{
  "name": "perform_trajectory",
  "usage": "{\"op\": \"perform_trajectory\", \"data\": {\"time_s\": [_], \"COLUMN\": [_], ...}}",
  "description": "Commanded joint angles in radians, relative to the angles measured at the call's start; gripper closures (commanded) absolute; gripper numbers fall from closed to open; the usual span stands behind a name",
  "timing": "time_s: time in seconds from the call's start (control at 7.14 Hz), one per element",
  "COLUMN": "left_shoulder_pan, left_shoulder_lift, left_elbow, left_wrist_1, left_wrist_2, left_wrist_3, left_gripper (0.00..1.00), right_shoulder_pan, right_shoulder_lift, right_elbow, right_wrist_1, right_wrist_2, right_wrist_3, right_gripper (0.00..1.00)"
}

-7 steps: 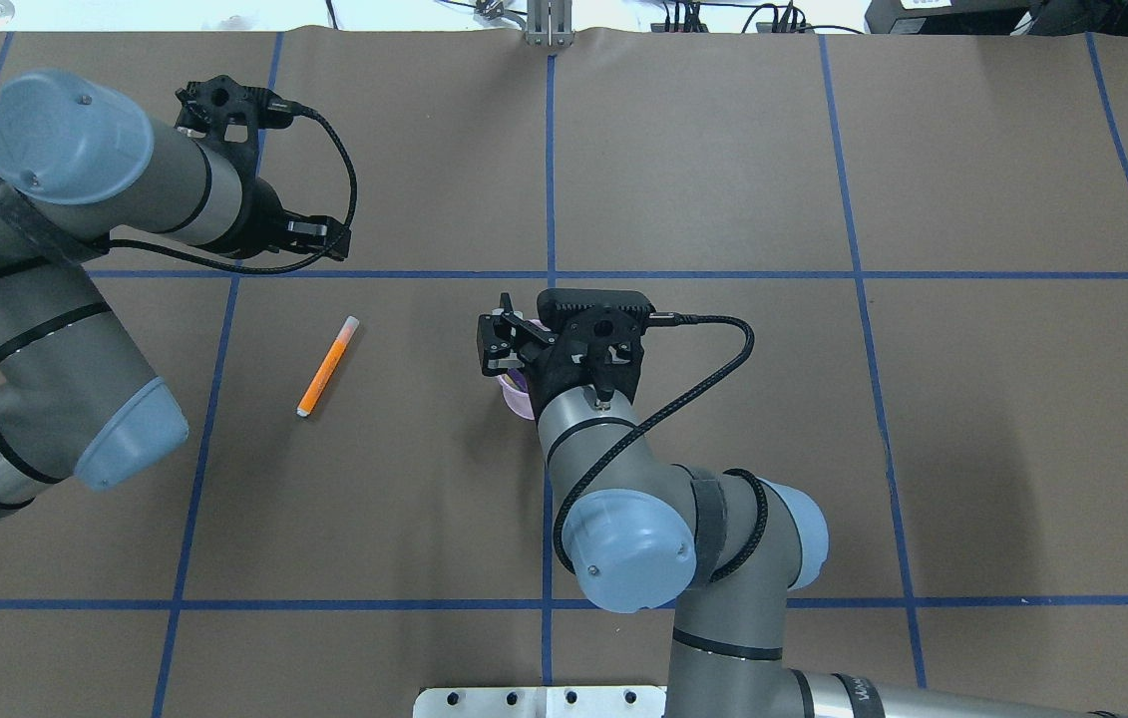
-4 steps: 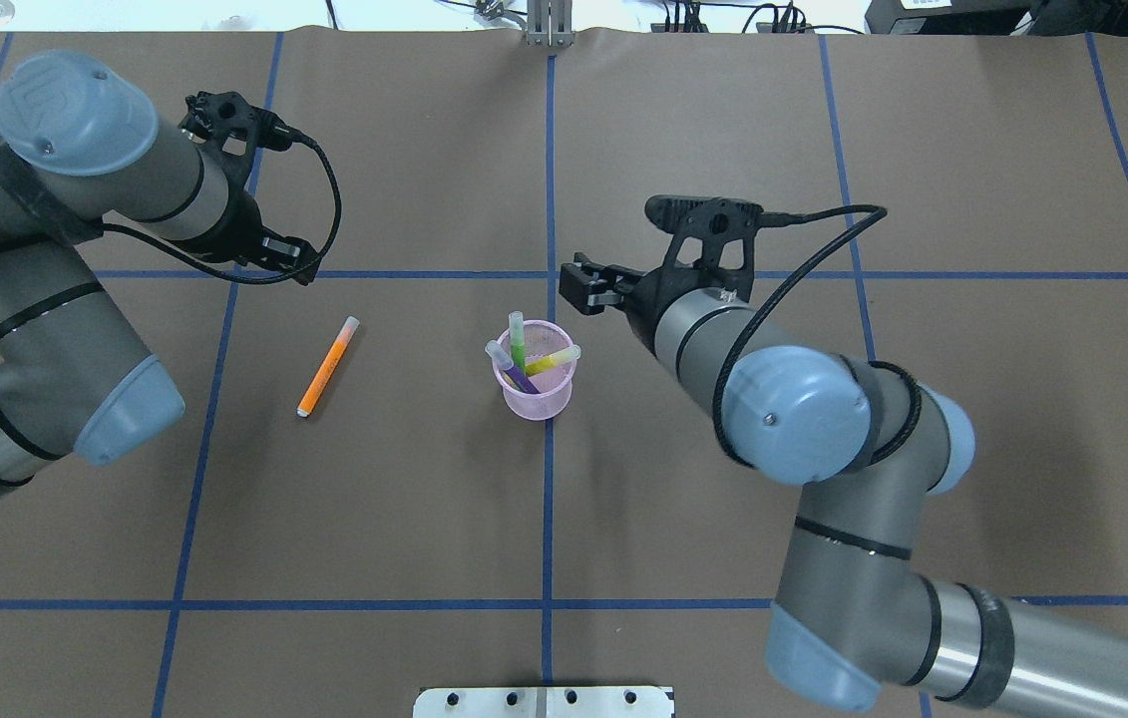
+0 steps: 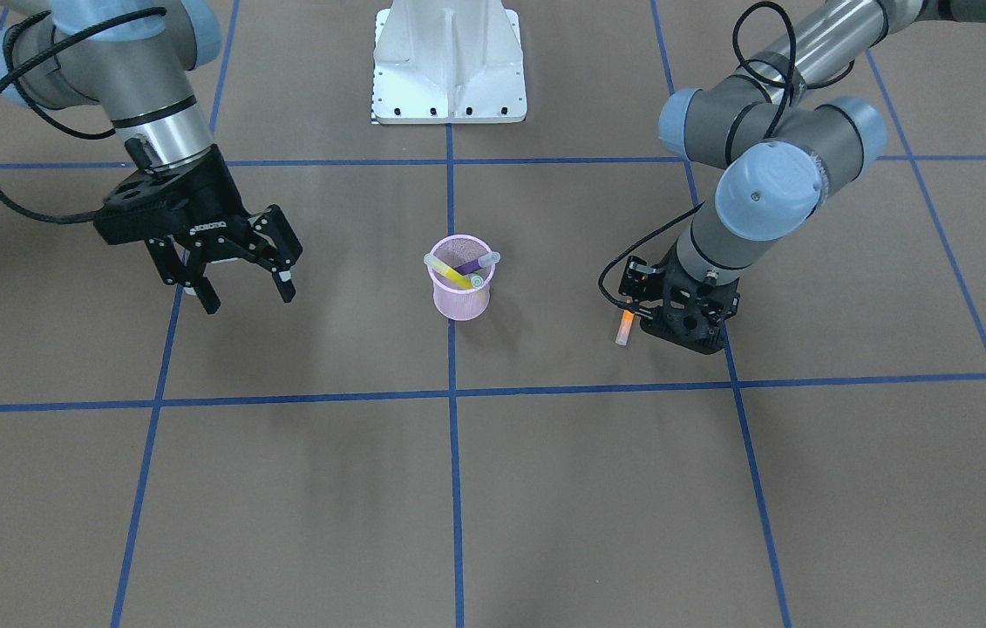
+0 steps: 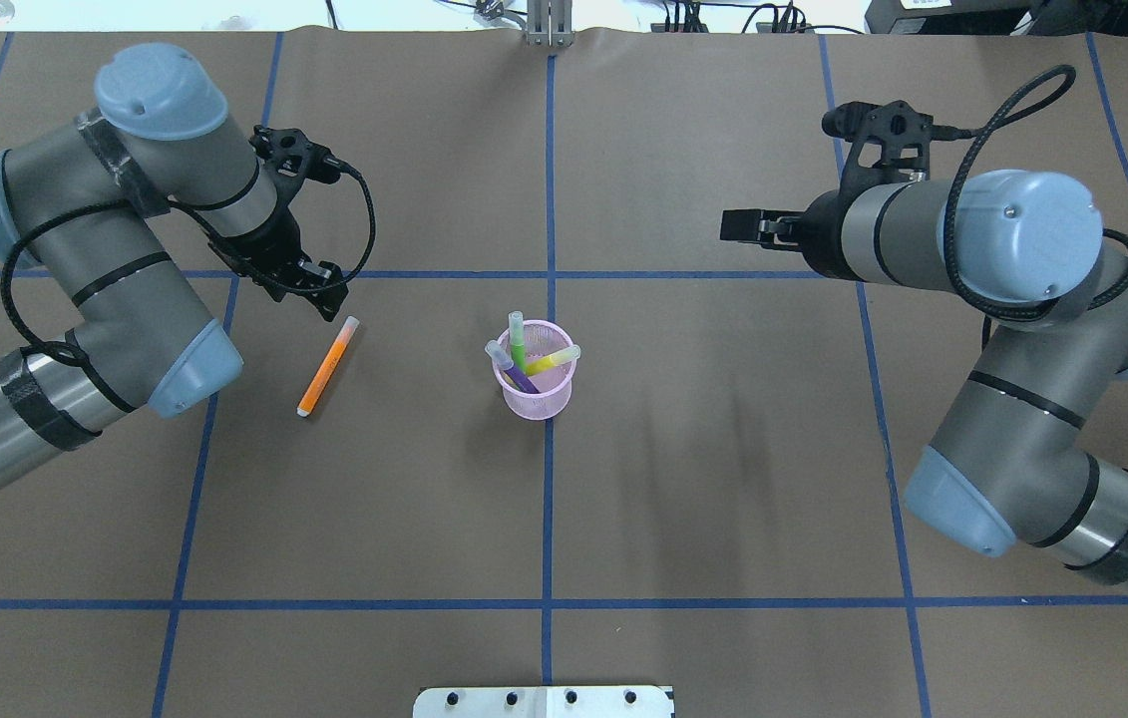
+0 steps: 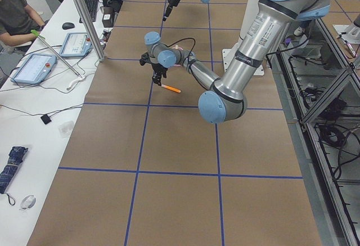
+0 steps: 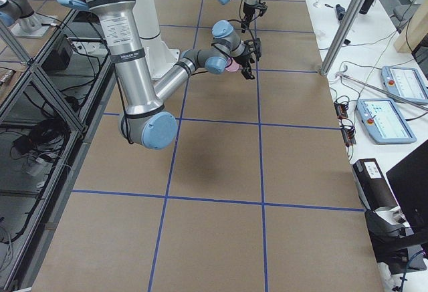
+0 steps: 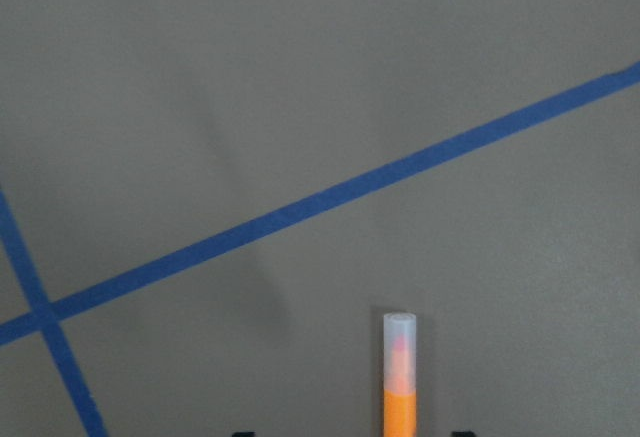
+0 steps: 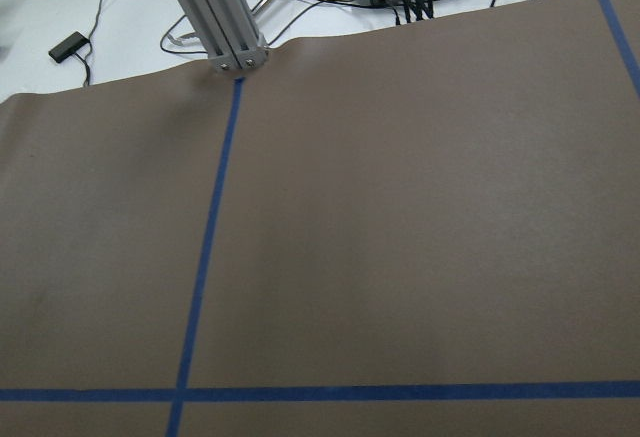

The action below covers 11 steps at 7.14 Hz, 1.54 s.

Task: Collect pens into pen holder
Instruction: 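Lower the left gripper onto the orange marker and close on it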

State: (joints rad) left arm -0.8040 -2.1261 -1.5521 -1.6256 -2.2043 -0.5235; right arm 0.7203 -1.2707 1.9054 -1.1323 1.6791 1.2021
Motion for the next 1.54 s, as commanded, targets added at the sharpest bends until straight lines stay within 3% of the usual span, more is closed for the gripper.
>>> {"op": "perform_trajectory", "data": {"time_s": [0.0,0.98,1.4], "left_shoulder_pan": [0.017,0.052,0.060], "left_shoulder_lift": [-0.006,-0.060,-0.057], "left_elbow": [0.044,0.132,0.133], "left_wrist_1": [-0.002,-0.008,-0.007], "left_wrist_2": [-0.034,-0.023,-0.020], "left_wrist_3": [0.016,0.017,0.016], "left_gripper": [0.31,0.33,0.43], "right_shoulder_pan": [0.038,0.036,0.036], "right_shoulder_lift": [-0.042,-0.052,-0.053], "right_elbow": [0.001,0.011,0.009], "right_wrist_1": [0.000,0.009,0.022], "right_wrist_2": [0.048,0.044,0.044], "right_wrist_3": [-0.042,-0.039,-0.038], "right_gripper": [0.00,0.00,0.00]}}
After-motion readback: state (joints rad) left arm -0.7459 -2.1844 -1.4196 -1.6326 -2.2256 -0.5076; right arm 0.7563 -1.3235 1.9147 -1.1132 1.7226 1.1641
